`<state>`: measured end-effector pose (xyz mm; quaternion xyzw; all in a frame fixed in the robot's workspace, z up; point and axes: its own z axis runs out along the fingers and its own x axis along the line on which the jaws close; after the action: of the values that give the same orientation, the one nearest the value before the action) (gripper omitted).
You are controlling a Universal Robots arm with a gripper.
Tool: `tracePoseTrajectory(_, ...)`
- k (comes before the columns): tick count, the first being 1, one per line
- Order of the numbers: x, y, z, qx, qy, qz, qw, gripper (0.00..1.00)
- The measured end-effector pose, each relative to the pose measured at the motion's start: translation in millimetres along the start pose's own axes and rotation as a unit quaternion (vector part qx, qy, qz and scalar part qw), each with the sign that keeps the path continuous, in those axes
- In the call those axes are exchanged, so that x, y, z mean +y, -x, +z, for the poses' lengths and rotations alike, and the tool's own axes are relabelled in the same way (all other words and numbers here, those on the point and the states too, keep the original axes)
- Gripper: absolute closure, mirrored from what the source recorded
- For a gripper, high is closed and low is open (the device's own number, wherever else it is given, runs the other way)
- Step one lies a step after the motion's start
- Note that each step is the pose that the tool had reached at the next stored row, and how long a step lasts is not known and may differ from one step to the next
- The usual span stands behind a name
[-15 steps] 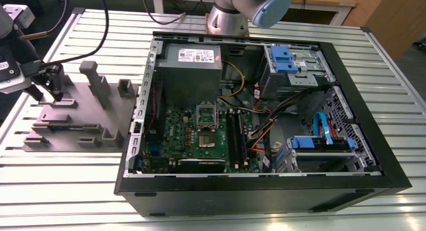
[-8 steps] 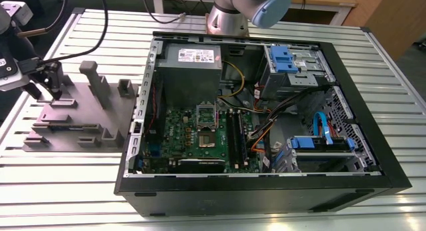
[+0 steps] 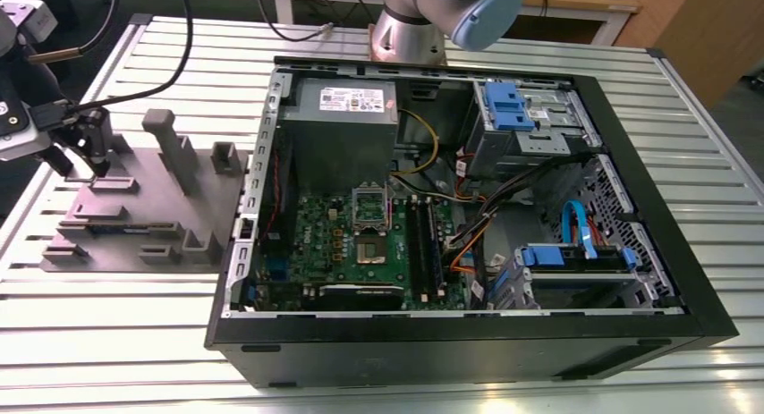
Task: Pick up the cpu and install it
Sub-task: 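Pick up the cpu and move it towards the insertion slot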
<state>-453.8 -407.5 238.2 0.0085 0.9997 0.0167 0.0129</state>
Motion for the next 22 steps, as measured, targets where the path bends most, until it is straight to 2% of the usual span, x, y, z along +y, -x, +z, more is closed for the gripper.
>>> tracePoseTrajectory(6, 0.1, 0.0, -1.3, 0.0001, 0.0000, 0.000, 1.00000, 0.53)
tracePoseTrajectory(17, 0.3, 0.2, -8.2, 0.0000, 0.0000, 0.000, 1.00000, 0.53)
tracePoseTrajectory(22, 0.3, 0.2, -8.6, 0.0000, 0.0000, 0.000, 1.00000, 0.53)
